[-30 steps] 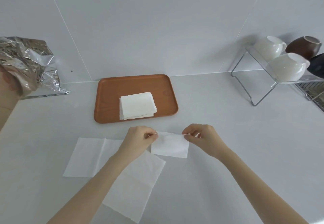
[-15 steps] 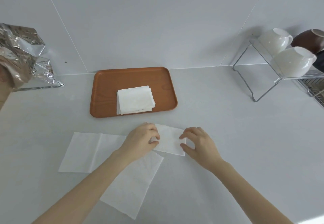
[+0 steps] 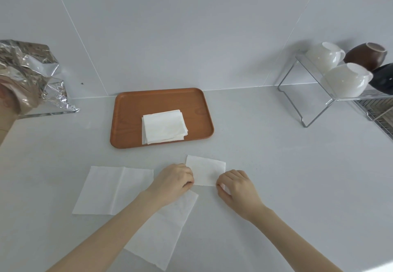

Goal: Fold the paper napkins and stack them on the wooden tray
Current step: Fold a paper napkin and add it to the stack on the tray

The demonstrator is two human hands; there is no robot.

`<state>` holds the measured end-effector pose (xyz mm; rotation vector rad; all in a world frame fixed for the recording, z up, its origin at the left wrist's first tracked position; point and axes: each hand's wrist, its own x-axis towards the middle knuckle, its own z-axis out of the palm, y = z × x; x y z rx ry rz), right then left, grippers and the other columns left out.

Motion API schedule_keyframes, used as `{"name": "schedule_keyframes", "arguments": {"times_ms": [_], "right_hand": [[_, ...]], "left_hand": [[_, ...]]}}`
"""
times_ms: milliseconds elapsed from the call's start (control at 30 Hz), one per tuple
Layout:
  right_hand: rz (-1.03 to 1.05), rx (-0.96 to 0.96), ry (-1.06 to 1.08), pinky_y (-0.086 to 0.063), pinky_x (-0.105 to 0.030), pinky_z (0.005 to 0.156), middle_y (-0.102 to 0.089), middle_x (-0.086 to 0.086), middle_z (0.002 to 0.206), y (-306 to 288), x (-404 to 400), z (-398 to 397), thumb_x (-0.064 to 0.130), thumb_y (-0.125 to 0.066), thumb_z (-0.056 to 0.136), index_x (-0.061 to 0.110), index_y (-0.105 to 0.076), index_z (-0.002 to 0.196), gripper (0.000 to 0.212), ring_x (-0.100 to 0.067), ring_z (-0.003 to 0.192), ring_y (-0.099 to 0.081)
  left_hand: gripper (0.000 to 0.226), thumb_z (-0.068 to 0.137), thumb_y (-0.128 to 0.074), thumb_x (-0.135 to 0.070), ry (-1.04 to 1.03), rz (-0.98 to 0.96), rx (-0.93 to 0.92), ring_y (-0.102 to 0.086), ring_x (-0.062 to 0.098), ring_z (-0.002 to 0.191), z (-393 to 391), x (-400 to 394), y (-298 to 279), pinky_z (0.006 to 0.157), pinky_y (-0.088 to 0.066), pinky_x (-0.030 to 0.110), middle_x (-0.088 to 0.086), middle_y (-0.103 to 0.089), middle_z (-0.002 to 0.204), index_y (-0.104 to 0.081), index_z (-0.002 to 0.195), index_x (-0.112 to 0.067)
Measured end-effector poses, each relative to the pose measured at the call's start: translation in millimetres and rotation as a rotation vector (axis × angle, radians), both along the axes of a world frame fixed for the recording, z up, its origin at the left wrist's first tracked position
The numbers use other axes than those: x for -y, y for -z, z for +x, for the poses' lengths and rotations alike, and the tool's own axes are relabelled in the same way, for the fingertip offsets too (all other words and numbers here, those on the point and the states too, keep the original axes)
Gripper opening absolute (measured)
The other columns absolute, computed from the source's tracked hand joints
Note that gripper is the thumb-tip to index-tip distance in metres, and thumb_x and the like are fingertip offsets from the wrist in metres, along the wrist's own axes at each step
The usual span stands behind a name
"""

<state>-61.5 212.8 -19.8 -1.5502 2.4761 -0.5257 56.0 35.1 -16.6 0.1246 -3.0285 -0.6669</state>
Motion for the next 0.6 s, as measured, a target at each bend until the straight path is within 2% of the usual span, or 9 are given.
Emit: {"name": "schedule_keyframes", "arguments": {"times_ms": [100, 167, 200, 267, 333, 400, 467, 533, 600], "right_hand": [[-0.079, 0.048, 0.03, -0.049, -0.033, 0.067, -0.064, -0.001, 0.063, -21.3, 8.3, -4.4, 0.025, -0.038, 0.079, 0.014, -0.056, 0.073, 0.022, -0.021, 0.058, -0.057], [-0.137, 0.111, 0.029, -0.042, -0.022, 0.071, -0.065, 0.0, 0.068, -40.9, 18.2, -9.7, 0.028, -0.037, 0.081, 0.014, -0.056, 0.079, 0.024, -0.017, 0.062, -0.057], [-0.16, 0.149, 0.023, -0.038, -0.014, 0.069, -0.065, 0.002, 0.071, -51.5, 24.3, -12.1, 0.029, -0.038, 0.082, 0.014, -0.057, 0.081, 0.023, -0.013, 0.065, -0.056], [-0.208, 0.253, 0.018, -0.037, -0.007, 0.059, -0.063, 0.004, 0.074, -71.3, 41.2, -17.6, 0.022, -0.047, 0.087, 0.014, -0.06, 0.083, 0.016, -0.01, 0.071, -0.055], [-0.247, 0.375, 0.027, -0.037, -0.006, 0.054, -0.063, 0.006, 0.075, -86.2, 60.0, -25.3, 0.012, -0.054, 0.088, 0.015, -0.062, 0.081, 0.011, 0.0, 0.075, -0.055], [-0.25, 0.45, 0.02, -0.038, -0.003, 0.058, -0.062, 0.011, 0.075, -93.9, 82.7, -34.7, 0.009, -0.056, 0.088, 0.019, -0.06, 0.078, 0.015, 0.009, 0.074, -0.054], [-0.227, 0.538, 0.026, -0.04, -0.003, 0.058, -0.061, 0.011, 0.074, -94.5, 106.7, -43.6, 0.01, -0.056, 0.087, 0.02, -0.06, 0.075, 0.016, 0.006, 0.067, -0.054], [-0.201, 0.624, 0.043, -0.039, -0.005, 0.055, -0.061, 0.011, 0.071, -89.6, 131.5, -51.6, 0.011, -0.056, 0.087, 0.018, -0.061, 0.075, 0.014, 0.002, 0.059, -0.052], [-0.167, 0.654, 0.056, -0.043, -0.011, 0.058, -0.062, 0.009, 0.069, -84.5, 149.9, -58.1, 0.012, -0.055, 0.087, 0.016, -0.061, 0.077, 0.013, -0.005, 0.06, -0.054]], "left_hand": [[0.01, 0.081, -0.055, -0.013, -0.122, 0.172, -0.033, -0.06, 0.017, 0.078, 1.9, 4.0, -12.2, 0.069, -0.049, 0.03, 0.002, -0.07, 0.082, -0.064, 0.079, -0.013], [0.007, 0.081, -0.058, -0.012, -0.232, 0.311, -0.08, -0.058, 0.002, 0.075, 4.2, 12.6, -26.4, 0.072, -0.045, 0.018, -0.004, -0.068, 0.08, -0.064, 0.081, -0.016], [0.008, 0.08, -0.059, -0.01, -0.277, 0.368, -0.104, -0.058, -0.002, 0.074, 5.4, 17.7, -35.2, 0.07, -0.043, 0.011, -0.008, -0.066, 0.076, -0.064, 0.08, -0.017], [0.01, 0.079, -0.062, -0.006, -0.359, 0.459, -0.157, -0.058, -0.007, 0.074, 7.2, 31.7, -54.1, 0.068, -0.041, 0.005, -0.011, -0.064, 0.072, -0.066, 0.08, -0.016], [0.01, 0.078, -0.064, -0.005, -0.444, 0.534, -0.195, -0.06, -0.005, 0.075, 8.6, 48.0, -72.0, 0.066, -0.042, 0.001, -0.012, -0.065, 0.072, -0.069, 0.081, -0.014], [0.014, 0.078, -0.065, -0.007, -0.496, 0.585, -0.218, -0.062, 0.003, 0.074, 10.3, 68.3, -82.5, 0.065, -0.043, 0.001, -0.016, -0.068, 0.067, -0.069, 0.076, -0.021], [0.017, 0.078, -0.066, -0.007, -0.534, 0.642, -0.217, -0.064, 0.006, 0.064, 11.2, 89.6, -85.5, 0.063, -0.047, 0.006, -0.02, -0.069, 0.062, -0.068, 0.073, -0.023], [0.01, 0.077, -0.065, -0.004, -0.579, 0.673, -0.197, -0.064, 0.008, 0.055, 9.5, 110.3, -81.9, 0.059, -0.05, 0.012, -0.017, -0.068, 0.056, -0.068, 0.075, -0.014], [0.007, 0.077, -0.065, -0.003, -0.619, 0.672, -0.175, -0.064, 0.011, 0.052, 5.3, 123.7, -75.8, 0.057, -0.052, 0.014, -0.013, -0.067, 0.05, -0.068, 0.077, -0.009]]}}
